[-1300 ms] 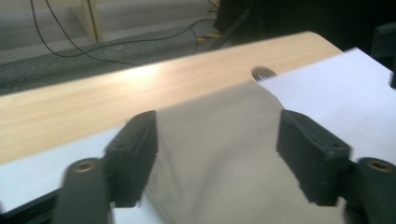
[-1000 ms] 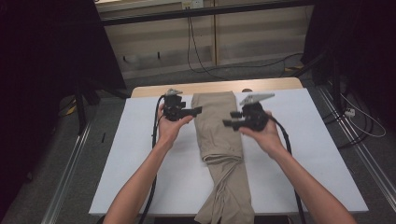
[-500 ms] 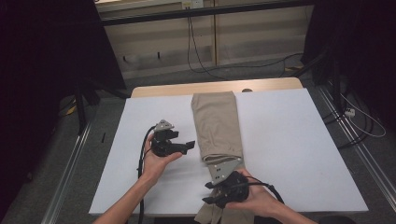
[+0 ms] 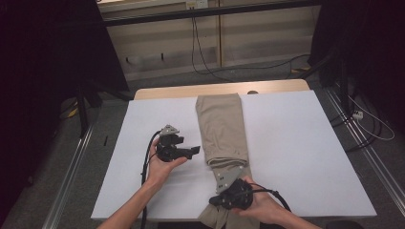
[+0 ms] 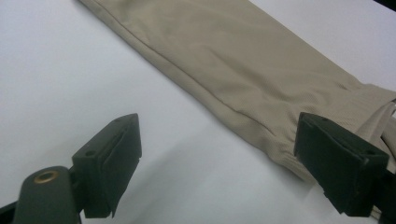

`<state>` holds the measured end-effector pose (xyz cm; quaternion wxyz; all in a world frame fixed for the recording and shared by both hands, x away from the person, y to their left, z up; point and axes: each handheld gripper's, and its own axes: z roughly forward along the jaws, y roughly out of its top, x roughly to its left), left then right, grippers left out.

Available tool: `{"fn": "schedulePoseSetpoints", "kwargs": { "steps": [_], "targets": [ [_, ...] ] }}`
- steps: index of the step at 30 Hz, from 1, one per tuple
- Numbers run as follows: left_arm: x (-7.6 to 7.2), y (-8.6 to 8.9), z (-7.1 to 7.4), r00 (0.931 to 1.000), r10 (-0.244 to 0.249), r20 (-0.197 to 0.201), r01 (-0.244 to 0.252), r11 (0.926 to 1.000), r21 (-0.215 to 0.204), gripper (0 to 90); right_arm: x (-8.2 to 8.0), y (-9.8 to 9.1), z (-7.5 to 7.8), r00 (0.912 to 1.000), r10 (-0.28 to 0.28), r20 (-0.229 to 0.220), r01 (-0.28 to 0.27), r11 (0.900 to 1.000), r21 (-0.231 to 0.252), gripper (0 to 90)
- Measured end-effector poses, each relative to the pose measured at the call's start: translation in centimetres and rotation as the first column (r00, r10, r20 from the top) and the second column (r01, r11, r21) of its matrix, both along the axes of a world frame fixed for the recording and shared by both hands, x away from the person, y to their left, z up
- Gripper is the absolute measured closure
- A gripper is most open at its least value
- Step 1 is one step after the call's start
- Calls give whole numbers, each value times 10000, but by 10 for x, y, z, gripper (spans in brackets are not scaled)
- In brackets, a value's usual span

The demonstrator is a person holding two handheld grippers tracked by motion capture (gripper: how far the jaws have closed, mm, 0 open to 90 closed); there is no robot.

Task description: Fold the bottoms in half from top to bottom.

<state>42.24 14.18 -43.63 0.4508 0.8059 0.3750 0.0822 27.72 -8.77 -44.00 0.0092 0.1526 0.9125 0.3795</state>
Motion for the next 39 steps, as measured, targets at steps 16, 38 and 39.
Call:
{"fn": "schedulePoseSetpoints", "kwargs": {
  "steps": [16,38,39],
  "targets": [
    [2,10,4,9979,641,104,-639,9978,-174,228,94,-58,93,8777,-4713,868,4022,8230,4011,900],
    [-117,-70,0,9108,-4075,-660,4121,9067,900,612,124,-95,21,7683,-6401,-56,6308,7555,1768,632],
    [-119,-74,-2,9063,-4176,-653,4223,9015,951,577,111,-100,21,7790,-6270,-66,6183,7664,1742,632]
  ]
}}
